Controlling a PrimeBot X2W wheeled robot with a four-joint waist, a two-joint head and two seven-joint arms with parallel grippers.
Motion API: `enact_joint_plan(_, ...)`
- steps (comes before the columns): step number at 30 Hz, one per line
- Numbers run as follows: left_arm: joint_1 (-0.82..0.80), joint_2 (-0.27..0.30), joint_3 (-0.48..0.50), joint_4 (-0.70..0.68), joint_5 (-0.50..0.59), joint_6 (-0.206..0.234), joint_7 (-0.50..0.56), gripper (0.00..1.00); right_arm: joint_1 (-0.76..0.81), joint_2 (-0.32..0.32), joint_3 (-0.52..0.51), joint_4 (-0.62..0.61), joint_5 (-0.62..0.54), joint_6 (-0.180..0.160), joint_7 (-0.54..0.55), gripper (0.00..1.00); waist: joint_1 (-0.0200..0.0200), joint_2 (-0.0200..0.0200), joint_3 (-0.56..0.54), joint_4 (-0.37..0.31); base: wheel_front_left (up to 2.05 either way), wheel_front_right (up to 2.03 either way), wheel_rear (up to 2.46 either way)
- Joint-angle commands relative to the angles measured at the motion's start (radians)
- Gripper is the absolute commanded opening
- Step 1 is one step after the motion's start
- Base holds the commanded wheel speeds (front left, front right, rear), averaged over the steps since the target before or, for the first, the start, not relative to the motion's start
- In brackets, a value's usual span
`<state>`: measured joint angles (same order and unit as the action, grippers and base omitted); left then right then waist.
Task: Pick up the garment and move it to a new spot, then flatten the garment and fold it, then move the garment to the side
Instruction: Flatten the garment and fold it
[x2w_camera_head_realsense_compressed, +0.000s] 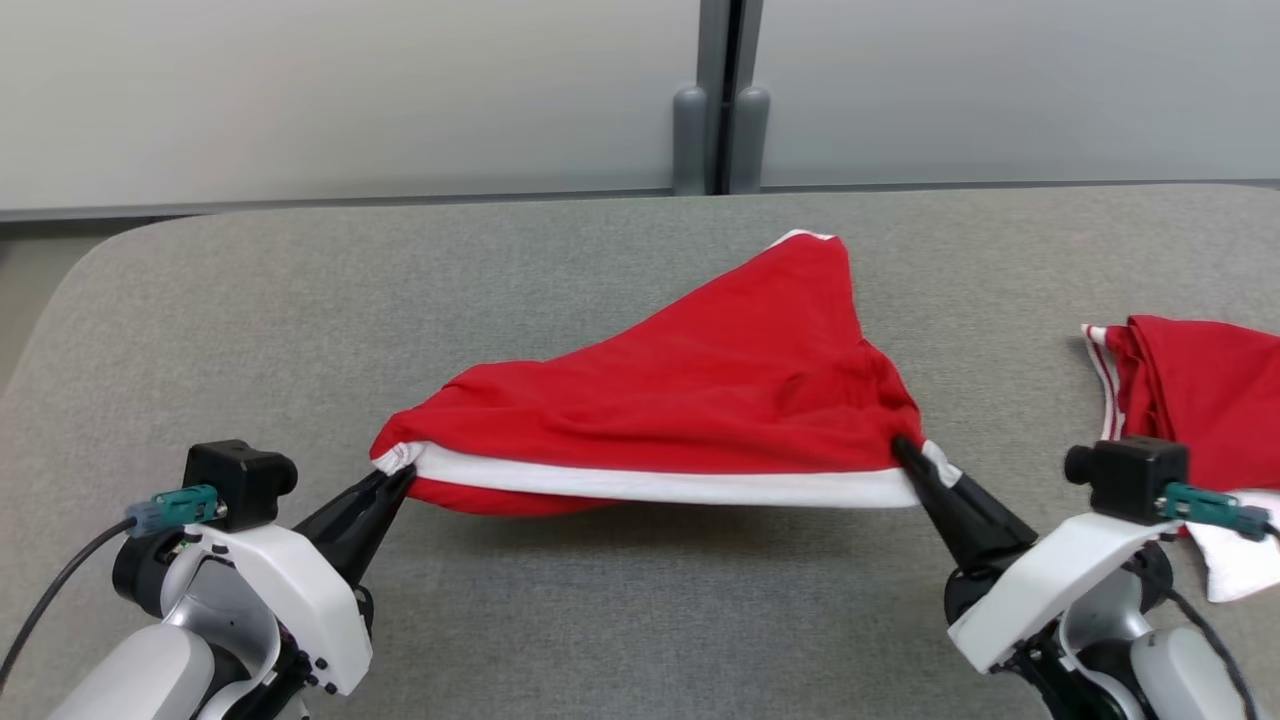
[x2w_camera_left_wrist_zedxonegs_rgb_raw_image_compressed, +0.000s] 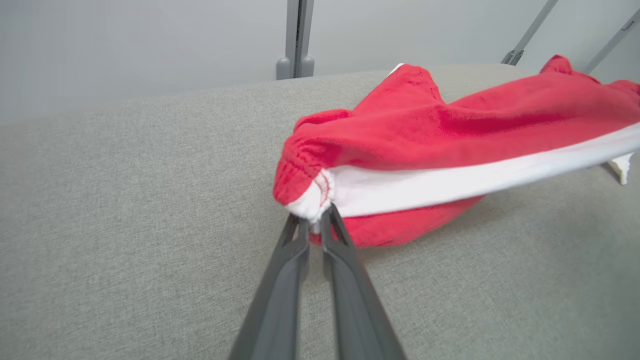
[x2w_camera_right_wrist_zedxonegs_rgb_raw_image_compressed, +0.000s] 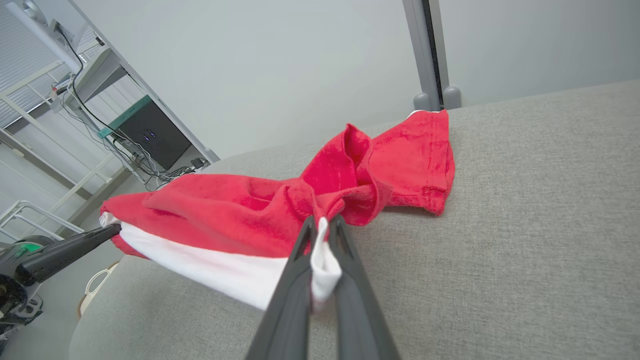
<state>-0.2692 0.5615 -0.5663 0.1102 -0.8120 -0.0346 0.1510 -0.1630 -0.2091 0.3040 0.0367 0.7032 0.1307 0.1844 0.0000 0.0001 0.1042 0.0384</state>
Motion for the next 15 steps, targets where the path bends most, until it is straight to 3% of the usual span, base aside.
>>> enact_joint_plan(1,0.011,0.015,0.010,-0.038,-0.006,0.016,0.008,0.00,0.014,-0.006,-0.018,-0.027,0.013,0.001,-0.006,0.00,0.0000,-0.0001,-0.016,-0.017,0.00,0.00,0.00)
enact_joint_plan(4,0.007,0.044,0.022,-0.147,-0.007,0.047,0.045,0.00,0.018,-0.005,-0.049,-0.097,0.031,0.001,0.009,0.00,0.0000,-0.0001,-0.007,-0.031,0.00,0.00,0.00)
enact_joint_plan(8,-0.082,0.064,0.028,-0.220,0.004,0.056,0.115,0.00,-0.054,-0.008,-0.077,-0.138,0.047,0.001,0.040,0.00,0.0000,-0.0001,0.044,-0.043,0.00,0.00,0.00)
enact_joint_plan(15,-0.446,0.014,0.022,-0.102,0.025,-0.017,0.245,0.00,-0.355,-0.032,-0.095,-0.083,0.089,0.001,0.095,0.00,0.0000,-0.0001,0.225,-0.052,0.00,0.00,0.00)
